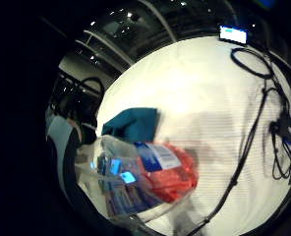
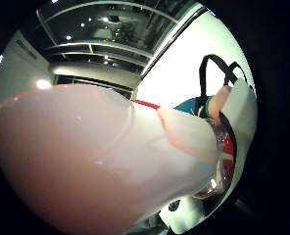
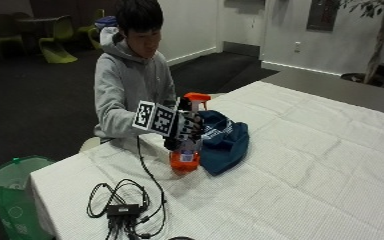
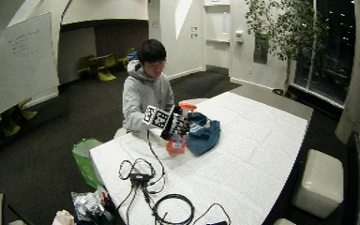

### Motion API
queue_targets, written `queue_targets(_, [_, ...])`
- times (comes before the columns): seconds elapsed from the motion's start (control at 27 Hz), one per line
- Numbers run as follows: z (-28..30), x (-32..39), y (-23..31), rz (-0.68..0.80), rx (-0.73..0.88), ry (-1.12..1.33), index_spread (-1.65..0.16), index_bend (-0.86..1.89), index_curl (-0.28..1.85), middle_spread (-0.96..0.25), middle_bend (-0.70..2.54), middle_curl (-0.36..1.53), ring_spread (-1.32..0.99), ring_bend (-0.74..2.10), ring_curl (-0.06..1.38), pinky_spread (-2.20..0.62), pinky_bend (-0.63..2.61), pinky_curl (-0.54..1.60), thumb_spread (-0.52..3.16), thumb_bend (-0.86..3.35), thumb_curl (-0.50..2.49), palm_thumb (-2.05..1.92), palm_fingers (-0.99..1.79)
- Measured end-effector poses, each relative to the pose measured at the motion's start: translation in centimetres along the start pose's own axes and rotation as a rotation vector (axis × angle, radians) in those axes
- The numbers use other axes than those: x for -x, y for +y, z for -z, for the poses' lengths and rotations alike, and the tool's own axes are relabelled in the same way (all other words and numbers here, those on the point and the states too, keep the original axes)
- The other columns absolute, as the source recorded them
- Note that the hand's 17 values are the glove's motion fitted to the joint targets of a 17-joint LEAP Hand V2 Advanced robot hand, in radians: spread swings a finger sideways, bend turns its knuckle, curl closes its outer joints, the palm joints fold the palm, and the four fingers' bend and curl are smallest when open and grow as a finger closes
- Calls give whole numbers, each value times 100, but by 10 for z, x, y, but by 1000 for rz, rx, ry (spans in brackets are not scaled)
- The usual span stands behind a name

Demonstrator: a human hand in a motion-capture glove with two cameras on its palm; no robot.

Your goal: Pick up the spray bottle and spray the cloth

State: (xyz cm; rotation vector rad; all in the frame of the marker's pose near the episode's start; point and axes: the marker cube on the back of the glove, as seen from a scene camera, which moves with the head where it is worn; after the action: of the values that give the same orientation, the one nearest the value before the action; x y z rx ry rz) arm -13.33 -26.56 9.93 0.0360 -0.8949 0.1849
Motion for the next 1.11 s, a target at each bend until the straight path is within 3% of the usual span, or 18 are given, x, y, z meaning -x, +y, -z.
queue_targets(0.37, [-7, 12, 0, 31, 112, 35, -24, 37, 50, -16, 56, 48, -20, 52, 41, -20, 28, 35, 10, -4, 67, 104, 138])
queue_targets(0.82, [-17, 116, 2, 226, 532, 511, -24, 37, 52, -16, 56, 48, -21, 53, 42, -21, 31, 36, 7, -3, 70, 103, 137])
queue_targets(1.11, [-21, 165, -7, 190, 676, 883, -24, 37, 53, -15, 56, 49, -21, 54, 43, -21, 31, 37, 4, -4, 71, 103, 137])
